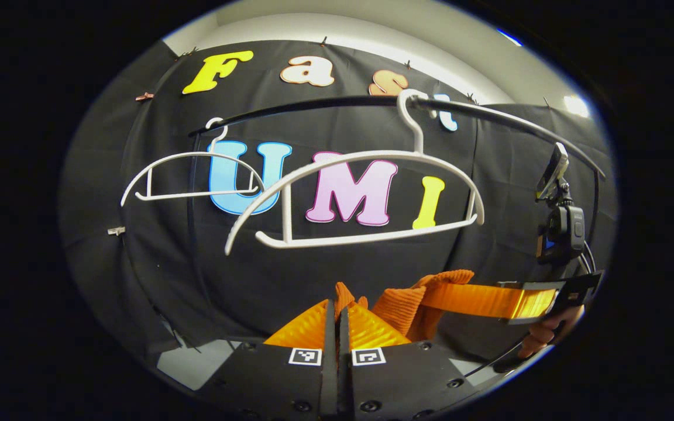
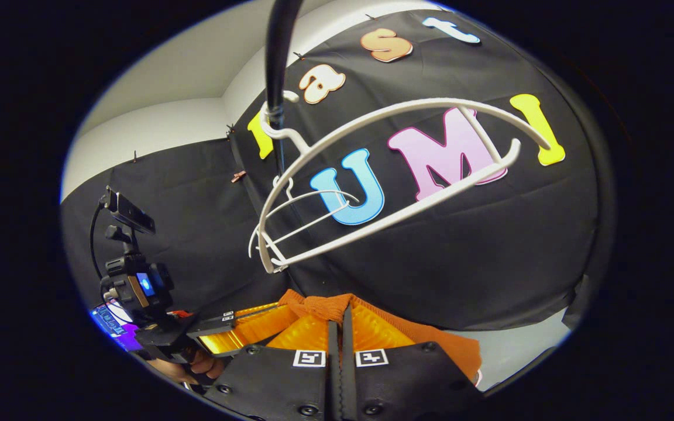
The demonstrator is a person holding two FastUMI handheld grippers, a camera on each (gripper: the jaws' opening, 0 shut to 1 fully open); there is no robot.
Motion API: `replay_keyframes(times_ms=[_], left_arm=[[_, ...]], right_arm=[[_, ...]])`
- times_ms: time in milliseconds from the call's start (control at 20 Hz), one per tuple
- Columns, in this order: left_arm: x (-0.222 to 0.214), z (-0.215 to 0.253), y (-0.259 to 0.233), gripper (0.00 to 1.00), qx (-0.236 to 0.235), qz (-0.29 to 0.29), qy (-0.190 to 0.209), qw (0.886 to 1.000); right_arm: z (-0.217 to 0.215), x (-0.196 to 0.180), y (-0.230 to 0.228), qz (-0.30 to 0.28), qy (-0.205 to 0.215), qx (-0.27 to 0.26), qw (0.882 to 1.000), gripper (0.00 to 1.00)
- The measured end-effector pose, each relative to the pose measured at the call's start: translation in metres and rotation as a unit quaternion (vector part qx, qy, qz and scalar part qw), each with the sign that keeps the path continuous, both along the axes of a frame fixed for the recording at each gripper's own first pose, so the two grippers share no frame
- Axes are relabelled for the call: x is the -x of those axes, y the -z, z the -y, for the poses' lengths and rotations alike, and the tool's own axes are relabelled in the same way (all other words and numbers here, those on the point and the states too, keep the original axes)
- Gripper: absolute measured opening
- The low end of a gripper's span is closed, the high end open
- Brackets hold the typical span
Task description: Grasp the clothes on the hanger with both hands and then place them into the laundry hamper below.
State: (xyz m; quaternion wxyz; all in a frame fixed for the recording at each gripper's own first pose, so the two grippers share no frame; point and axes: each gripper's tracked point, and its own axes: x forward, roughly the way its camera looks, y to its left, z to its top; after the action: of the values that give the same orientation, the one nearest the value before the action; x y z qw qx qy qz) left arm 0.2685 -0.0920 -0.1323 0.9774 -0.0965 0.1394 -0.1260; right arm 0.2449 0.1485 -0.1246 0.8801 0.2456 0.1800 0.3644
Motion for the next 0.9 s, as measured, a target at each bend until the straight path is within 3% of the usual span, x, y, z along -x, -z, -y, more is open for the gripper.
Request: replay_keyframes(times_ms=[150,400,600,900], left_arm=[[-0.002,0.01,0.02,0.04,0.0,-0.018,-0.001,1.0],[0.0,0.017,0.107,0.05,0.0,-0.085,-0.005,0.996],[0.0,0.019,0.176,0.05,-0.001,-0.149,-0.014,0.989],[0.004,0.024,0.265,0.05,-0.048,-0.236,-0.014,0.97]], right_arm=[[-0.003,0.004,0.018,-0.013,-0.006,0.027,1.0,0.04],[0.005,0.01,0.107,-0.071,-0.001,0.1,0.992,0.04],[0.017,0.01,0.179,-0.106,0.009,0.181,0.978,0.04],[0.017,0.015,0.269,-0.167,0.01,0.269,0.948,0.05]])
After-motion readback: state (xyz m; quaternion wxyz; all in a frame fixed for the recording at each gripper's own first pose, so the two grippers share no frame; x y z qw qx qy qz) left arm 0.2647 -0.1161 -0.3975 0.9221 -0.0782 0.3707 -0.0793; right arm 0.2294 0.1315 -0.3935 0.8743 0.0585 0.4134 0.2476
